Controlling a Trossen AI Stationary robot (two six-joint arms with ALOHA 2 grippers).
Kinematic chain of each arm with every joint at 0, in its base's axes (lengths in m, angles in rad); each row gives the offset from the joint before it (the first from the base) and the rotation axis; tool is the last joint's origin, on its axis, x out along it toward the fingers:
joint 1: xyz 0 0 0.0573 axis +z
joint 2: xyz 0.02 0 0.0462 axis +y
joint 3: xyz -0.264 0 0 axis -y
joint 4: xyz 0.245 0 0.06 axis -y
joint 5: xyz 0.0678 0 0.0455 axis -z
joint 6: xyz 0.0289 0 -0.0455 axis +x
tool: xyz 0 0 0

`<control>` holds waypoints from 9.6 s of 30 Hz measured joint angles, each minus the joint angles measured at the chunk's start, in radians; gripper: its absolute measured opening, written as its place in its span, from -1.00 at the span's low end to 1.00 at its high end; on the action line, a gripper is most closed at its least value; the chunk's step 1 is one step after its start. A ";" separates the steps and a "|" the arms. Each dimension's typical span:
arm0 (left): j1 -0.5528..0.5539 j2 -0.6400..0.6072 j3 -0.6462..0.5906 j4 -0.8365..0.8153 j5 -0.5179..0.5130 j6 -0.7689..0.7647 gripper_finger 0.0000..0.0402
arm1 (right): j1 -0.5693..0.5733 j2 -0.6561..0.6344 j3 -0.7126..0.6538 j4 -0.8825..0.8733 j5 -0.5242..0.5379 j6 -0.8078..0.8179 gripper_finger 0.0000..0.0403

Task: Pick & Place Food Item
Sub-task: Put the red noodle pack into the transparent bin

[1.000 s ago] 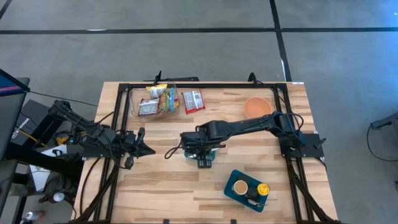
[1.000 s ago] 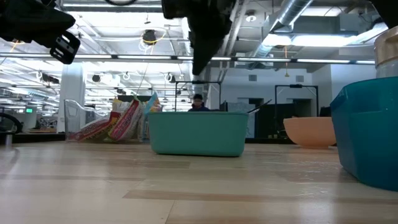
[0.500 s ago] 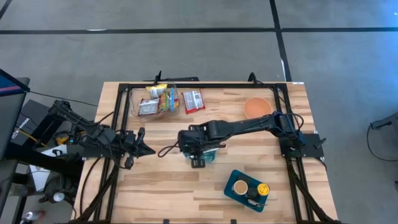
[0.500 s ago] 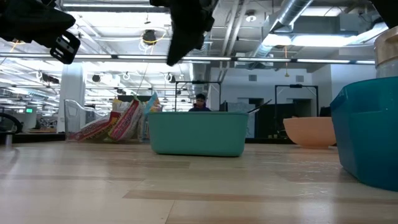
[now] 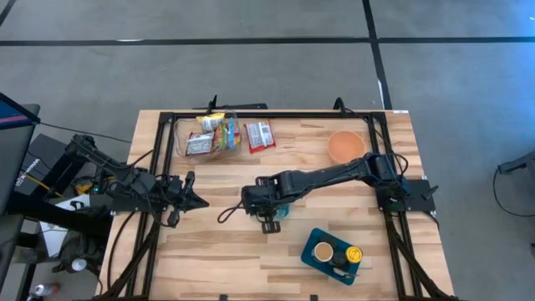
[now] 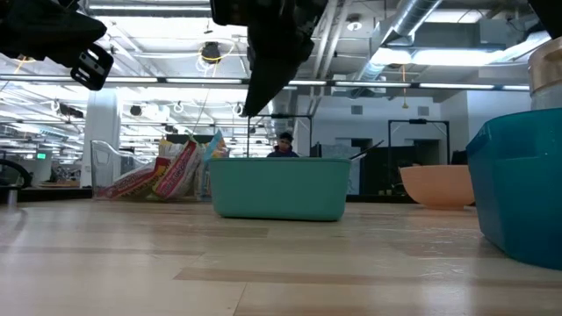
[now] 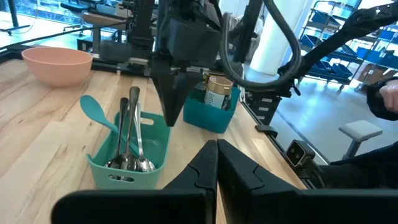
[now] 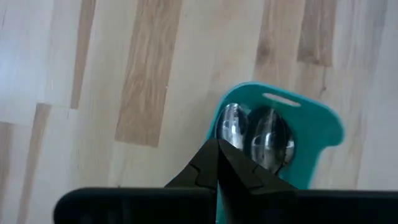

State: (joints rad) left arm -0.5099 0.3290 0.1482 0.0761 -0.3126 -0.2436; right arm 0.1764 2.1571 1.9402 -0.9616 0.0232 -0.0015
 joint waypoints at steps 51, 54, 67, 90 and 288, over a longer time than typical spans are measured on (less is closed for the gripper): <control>0.000 0.000 0.000 0.000 0.000 0.000 -1.00 | 0.032 -0.119 -0.053 0.239 -0.052 -0.051 -1.00; 0.000 0.000 0.000 0.000 0.000 0.000 -1.00 | 0.035 -0.164 -0.053 0.227 -0.049 -0.051 -1.00; 0.000 0.000 0.000 0.000 0.000 0.000 -1.00 | 0.000 -0.375 -0.053 -0.020 -0.045 0.013 -1.00; 0.000 0.000 0.000 0.003 0.000 0.000 -1.00 | -0.046 -0.817 -0.750 0.744 -0.220 0.038 -1.00; 0.000 0.025 -0.001 0.580 -0.001 0.291 -1.00 | -0.211 -2.136 -1.933 0.999 -0.174 0.115 -1.00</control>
State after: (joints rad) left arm -0.5098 0.3542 0.1474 0.6561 -0.3134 0.0471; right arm -0.0349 0.0212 0.0071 0.0372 -0.1505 0.1139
